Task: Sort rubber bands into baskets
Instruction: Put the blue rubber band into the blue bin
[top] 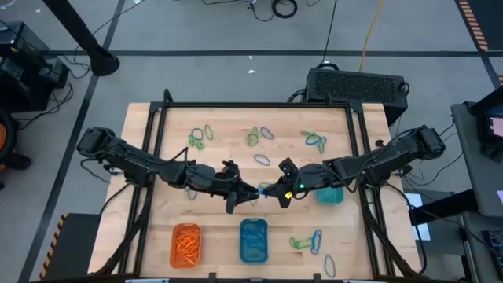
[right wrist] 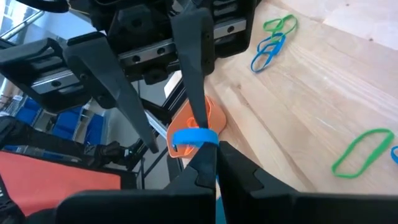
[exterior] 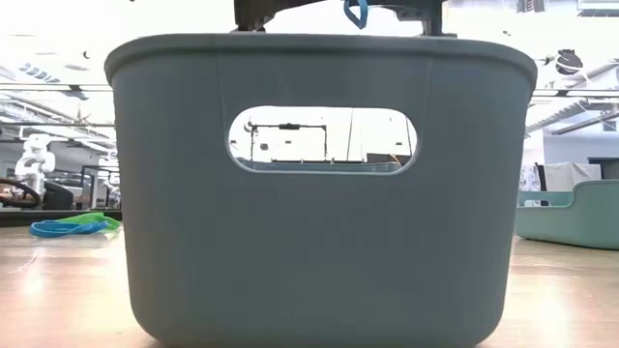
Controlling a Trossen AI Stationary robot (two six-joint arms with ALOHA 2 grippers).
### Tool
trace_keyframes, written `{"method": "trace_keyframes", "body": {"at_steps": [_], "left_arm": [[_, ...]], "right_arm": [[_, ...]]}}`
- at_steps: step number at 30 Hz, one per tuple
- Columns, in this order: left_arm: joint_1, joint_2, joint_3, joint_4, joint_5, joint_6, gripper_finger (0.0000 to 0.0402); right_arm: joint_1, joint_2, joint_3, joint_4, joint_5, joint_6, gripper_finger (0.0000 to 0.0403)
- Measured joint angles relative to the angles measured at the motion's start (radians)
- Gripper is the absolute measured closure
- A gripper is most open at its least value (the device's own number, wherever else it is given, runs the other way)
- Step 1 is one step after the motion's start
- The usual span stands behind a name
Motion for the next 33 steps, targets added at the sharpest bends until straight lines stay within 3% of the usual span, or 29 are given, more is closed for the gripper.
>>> {"method": "trace_keyframes", "body": {"at_steps": [23, 29, 33], "left_arm": [[0.026, 0.063, 0.001, 0.066, 0.007, 0.003, 0.0256], [0.028, 0.063, 0.001, 0.060, 0.009, 0.027, 0.0278], [0.031, 0.063, 0.001, 0.043, 0.012, 0.027, 0.0313]], "right_arm": [[-0.021, -0.001, 0.000, -0.008, 0.002, -0.003, 0.0403], [-0.021, -0.002, 0.000, -0.008, 0.001, -0.004, 0.0403], [-0.019, -0.002, 0.000, -0.012, 0.001, -0.004, 0.0403]]}}
